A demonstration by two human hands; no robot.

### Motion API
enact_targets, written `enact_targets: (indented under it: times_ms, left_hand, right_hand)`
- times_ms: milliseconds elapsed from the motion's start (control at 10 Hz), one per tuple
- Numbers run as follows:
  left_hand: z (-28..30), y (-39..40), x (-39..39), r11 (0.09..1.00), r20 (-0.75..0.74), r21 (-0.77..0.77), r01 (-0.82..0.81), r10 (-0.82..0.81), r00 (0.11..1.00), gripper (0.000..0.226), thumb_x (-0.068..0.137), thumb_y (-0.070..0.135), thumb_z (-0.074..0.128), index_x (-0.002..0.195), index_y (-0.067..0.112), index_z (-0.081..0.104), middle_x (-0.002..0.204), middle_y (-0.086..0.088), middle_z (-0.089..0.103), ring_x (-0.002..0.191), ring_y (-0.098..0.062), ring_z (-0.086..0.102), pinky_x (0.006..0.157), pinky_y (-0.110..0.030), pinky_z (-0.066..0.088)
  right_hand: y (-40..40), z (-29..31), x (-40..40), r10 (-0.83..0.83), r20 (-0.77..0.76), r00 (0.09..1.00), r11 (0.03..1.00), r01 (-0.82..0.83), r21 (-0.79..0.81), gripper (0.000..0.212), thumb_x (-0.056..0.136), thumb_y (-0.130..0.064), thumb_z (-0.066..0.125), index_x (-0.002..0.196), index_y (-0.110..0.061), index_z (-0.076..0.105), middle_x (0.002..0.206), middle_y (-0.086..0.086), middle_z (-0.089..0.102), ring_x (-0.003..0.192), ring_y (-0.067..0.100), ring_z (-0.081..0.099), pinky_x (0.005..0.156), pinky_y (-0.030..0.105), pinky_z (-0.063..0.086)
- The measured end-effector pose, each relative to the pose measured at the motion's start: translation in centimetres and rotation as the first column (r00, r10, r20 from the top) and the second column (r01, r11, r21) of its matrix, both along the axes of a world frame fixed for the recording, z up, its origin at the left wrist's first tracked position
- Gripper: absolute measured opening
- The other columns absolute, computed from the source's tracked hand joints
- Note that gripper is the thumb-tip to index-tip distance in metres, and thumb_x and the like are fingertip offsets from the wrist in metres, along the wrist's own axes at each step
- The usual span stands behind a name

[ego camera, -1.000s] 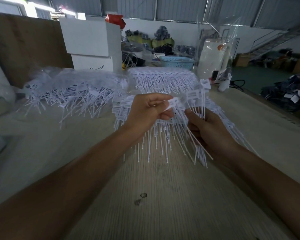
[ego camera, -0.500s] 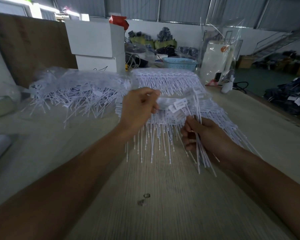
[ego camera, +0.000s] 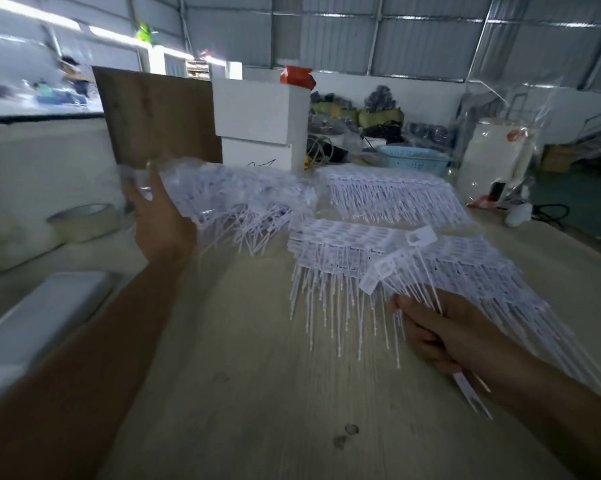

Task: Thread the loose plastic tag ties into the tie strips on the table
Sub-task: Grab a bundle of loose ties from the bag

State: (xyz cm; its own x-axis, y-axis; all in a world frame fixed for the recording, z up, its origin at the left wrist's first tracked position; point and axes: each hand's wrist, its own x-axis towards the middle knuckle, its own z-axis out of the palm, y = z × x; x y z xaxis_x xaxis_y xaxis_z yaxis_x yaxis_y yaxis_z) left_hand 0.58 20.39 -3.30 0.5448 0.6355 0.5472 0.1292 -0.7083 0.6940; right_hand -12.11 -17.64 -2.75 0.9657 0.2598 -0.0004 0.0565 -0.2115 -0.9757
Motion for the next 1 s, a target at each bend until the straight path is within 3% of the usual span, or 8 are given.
enact_targets:
  times_ms: [100, 200, 300, 400, 500, 700, 800, 1000]
  left_hand:
    - [-0.3, 1.7, -0.1, 0.998, 0.021, -0.039, -0.038, 0.039, 0.999, 0.079, 0.087, 0.015, 0.071, 0.151, 0.026, 0.028, 0.158, -0.011, 0.019, 0.126, -0.039, 0.049, 0.093, -0.053, 0.047]
    - [-0.1, 2.0, -0.2, 0.997, 0.083, -0.057, -0.046, 0.050, 0.995, 0.030, 0.095, 0.032, 0.063, 0.121, 0.018, 0.062, 0.140, -0.013, 0.041, 0.117, -0.036, 0.055, 0.091, -0.047, 0.046]
    - [0.9, 1.5, -0.2, 0.998, 0.159, -0.025, -0.052, 0.055, 0.986, 0.012, 0.095, 0.024, 0.059, 0.098, 0.019, 0.070, 0.122, -0.015, 0.054, 0.102, -0.036, 0.059, 0.081, -0.040, 0.047]
    - [1.4, 1.7, 0.1, 0.999, 0.249, 0.015, 0.045, -0.047, 0.967, 0.020, 0.090, 0.005, 0.054, 0.087, 0.008, 0.073, 0.094, -0.016, 0.070, 0.087, -0.032, 0.063, 0.069, -0.028, 0.036]
    - [1.7, 2.0, 0.1, 0.990, 0.357, 0.006, 0.144, -0.136, 0.924, 0.016, 0.092, 0.007, 0.058, 0.086, 0.004, 0.073, 0.082, -0.014, 0.071, 0.078, -0.028, 0.065, 0.067, -0.024, 0.036]
    - [2.2, 3.2, 0.7, 0.994, 0.409, -0.102, 0.027, 0.017, 0.912, 0.028, 0.102, 0.030, 0.051, 0.097, 0.010, 0.069, 0.086, -0.008, 0.073, 0.081, -0.026, 0.067, 0.068, -0.024, 0.035]
    - [2.2, 3.0, 0.5, 0.991, 0.440, -0.121, 0.060, 0.000, 0.898, 0.027, 0.102, 0.030, 0.052, 0.092, 0.010, 0.067, 0.081, -0.006, 0.071, 0.076, -0.025, 0.064, 0.066, -0.030, 0.037]
    - [1.8, 1.3, 0.6, 0.992, 0.439, -0.044, 0.117, -0.086, 0.894, 0.027, 0.101, 0.038, 0.055, 0.081, 0.019, 0.057, 0.069, 0.004, 0.062, 0.062, -0.011, 0.050, 0.057, -0.024, 0.026]
  right_hand:
    - [1.6, 0.5, -0.3, 0.073, -0.031, 0.997, 0.997, -0.074, -0.024, 0.032, 0.092, -0.041, 0.054, 0.095, -0.013, 0.069, 0.058, 0.002, 0.035, 0.042, 0.012, 0.027, 0.041, 0.020, 0.022]
    - [4.7, 1.4, 0.1, 0.203, -0.030, 0.979, 0.969, -0.205, -0.140, 0.026, 0.100, -0.034, 0.051, 0.094, -0.017, 0.070, 0.057, 0.000, 0.039, 0.040, 0.011, 0.030, 0.040, 0.019, 0.025]
    - [9.4, 2.1, 1.5, 0.311, -0.060, 0.949, 0.900, -0.314, -0.301, 0.022, 0.104, -0.029, 0.051, 0.100, -0.016, 0.068, 0.053, -0.009, 0.044, 0.039, 0.006, 0.035, 0.039, 0.019, 0.028]
    - [14.9, 3.3, 4.7, 0.338, 0.042, 0.940, 0.848, -0.285, -0.447, 0.020, 0.103, -0.031, 0.054, 0.093, -0.016, 0.064, 0.060, -0.006, 0.052, 0.042, 0.006, 0.044, 0.041, 0.020, 0.033]
    - [20.0, 4.3, 9.3, 0.418, 0.309, 0.854, 0.643, -0.037, -0.765, 0.020, 0.105, -0.023, 0.047, 0.098, -0.007, 0.057, 0.081, 0.009, 0.058, 0.070, 0.022, 0.060, 0.058, 0.032, 0.043]
    - [27.7, 5.0, 17.9, 0.384, 0.348, 0.855, 0.449, 0.156, -0.880, 0.007, 0.094, -0.008, 0.056, 0.088, -0.006, 0.054, 0.111, 0.020, 0.063, 0.090, 0.034, 0.060, 0.070, 0.033, 0.041]
    - [29.7, 4.7, 21.8, 0.225, 0.415, 0.882, 0.546, 0.238, -0.803, 0.029, 0.094, -0.016, 0.064, 0.118, 0.000, 0.061, 0.123, 0.020, 0.063, 0.109, 0.035, 0.062, 0.079, 0.035, 0.044]
    - [33.7, 4.3, 25.2, -0.074, 0.285, 0.956, 0.882, 0.196, -0.428, 0.033, 0.100, -0.011, 0.048, 0.128, 0.005, 0.056, 0.129, 0.025, 0.059, 0.118, 0.040, 0.059, 0.086, 0.039, 0.049]
